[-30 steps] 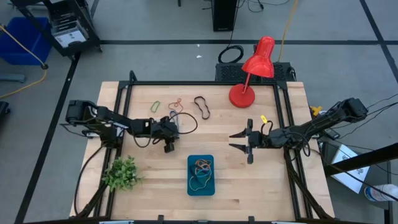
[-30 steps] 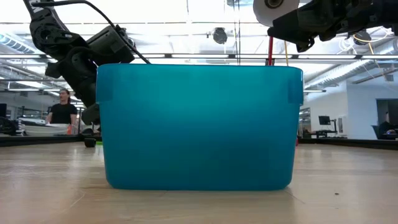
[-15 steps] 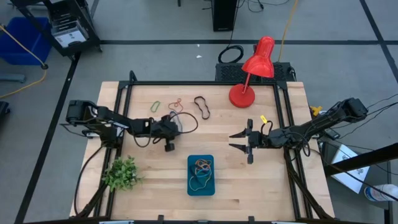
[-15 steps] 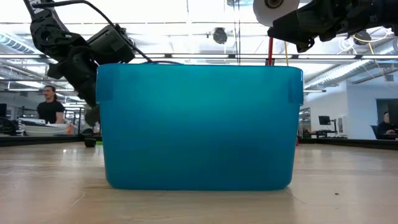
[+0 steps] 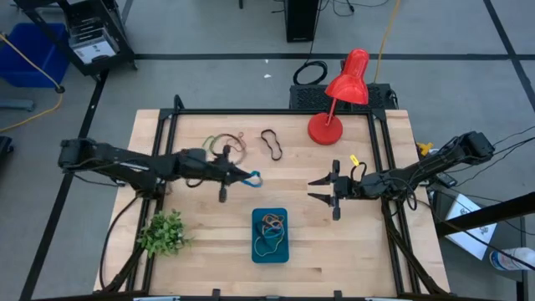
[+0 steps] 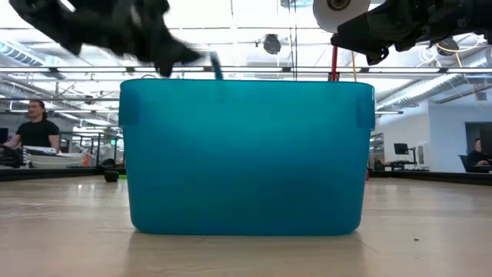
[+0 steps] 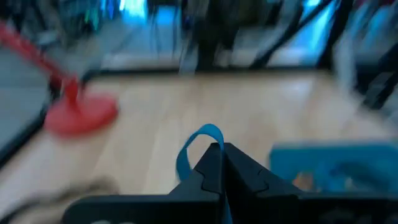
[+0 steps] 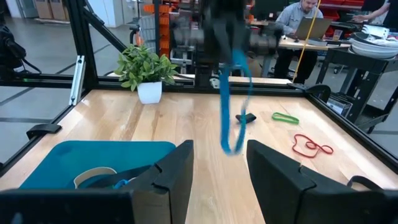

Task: Pick and place rubber bands into bin
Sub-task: Put the blue rubber band into the blue bin

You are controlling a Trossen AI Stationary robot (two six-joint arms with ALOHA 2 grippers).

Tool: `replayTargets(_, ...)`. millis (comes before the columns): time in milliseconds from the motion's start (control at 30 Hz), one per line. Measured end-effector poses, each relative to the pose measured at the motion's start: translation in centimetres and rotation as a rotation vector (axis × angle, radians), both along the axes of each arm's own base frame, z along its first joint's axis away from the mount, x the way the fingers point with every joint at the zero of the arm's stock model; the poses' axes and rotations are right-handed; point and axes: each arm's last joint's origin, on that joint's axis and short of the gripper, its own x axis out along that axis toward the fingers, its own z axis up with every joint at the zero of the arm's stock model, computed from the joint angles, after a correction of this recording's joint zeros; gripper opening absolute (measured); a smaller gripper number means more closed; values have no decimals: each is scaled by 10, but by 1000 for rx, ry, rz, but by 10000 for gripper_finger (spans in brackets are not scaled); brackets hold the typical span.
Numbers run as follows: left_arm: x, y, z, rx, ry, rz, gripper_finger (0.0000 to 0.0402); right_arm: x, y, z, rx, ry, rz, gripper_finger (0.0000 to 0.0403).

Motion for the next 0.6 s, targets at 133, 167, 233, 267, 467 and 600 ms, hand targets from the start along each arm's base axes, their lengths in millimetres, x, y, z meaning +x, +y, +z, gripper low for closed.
replayTargets(133,-14,-8,36,-88,-219,-50,14,0,0,0,1,-1,0,146)
replayTargets(167,-17,-10,42,-97,-258,-69,13,0,0,0,1,-2,0,146)
replayTargets(233,-22,-14,51,-99,-315,-110,7,0,0,0,1,-2,0,146)
replayTargets(267,-24,-16,54,-101,-333,-127,6,0,0,0,1,-2,0,146)
replayTargets(467,-27,-28,66,-159,-408,-197,9,0,0,0,1,-3,1,146)
replayTargets(600,-20,-41,84,-140,-379,-277,7,0,0,0,1,-3,1,146)
